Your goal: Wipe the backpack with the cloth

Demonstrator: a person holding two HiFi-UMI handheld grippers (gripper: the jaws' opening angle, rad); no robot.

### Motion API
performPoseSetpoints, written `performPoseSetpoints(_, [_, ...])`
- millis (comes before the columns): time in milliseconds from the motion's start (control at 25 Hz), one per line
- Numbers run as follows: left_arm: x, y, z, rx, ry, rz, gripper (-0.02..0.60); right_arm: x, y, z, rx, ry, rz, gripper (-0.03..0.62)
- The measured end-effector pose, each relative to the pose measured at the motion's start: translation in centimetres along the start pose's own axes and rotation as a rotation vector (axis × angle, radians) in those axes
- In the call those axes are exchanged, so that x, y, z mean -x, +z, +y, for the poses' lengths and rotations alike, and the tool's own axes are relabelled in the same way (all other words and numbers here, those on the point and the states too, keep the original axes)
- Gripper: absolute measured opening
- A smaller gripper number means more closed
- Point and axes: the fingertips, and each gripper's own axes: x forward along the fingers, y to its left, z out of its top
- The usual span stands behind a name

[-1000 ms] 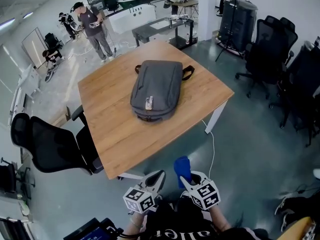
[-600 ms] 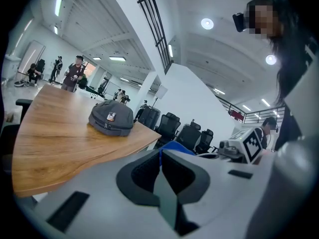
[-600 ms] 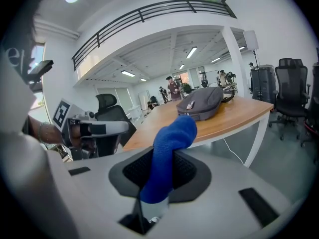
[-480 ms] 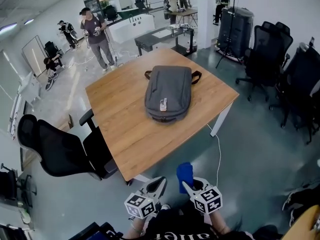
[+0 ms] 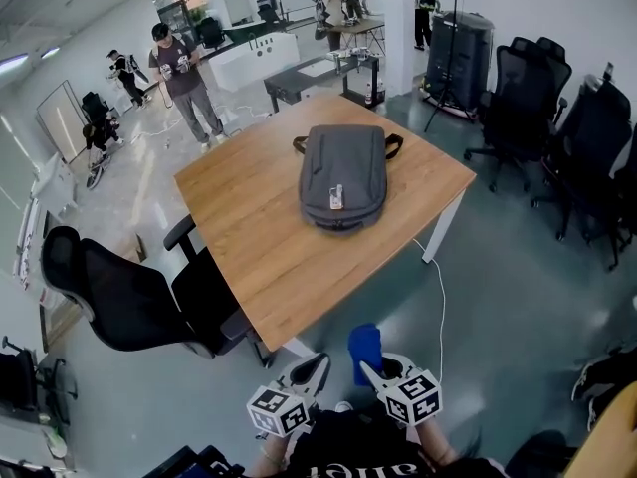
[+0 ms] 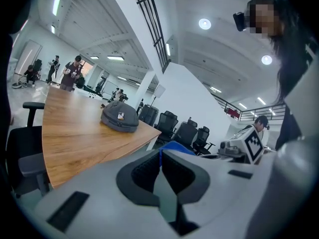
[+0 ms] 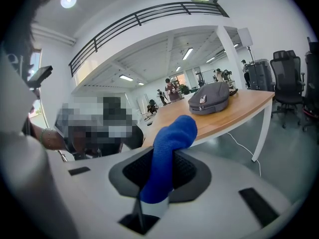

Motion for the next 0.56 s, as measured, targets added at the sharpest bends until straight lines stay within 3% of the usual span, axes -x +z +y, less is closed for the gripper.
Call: performPoseSetpoints(560, [2.3,0.6,0.6,-0.007,-0.006,-0.044,0.002,0.4,0.0,1.6,0.021,-0.036,-0.026,0.086])
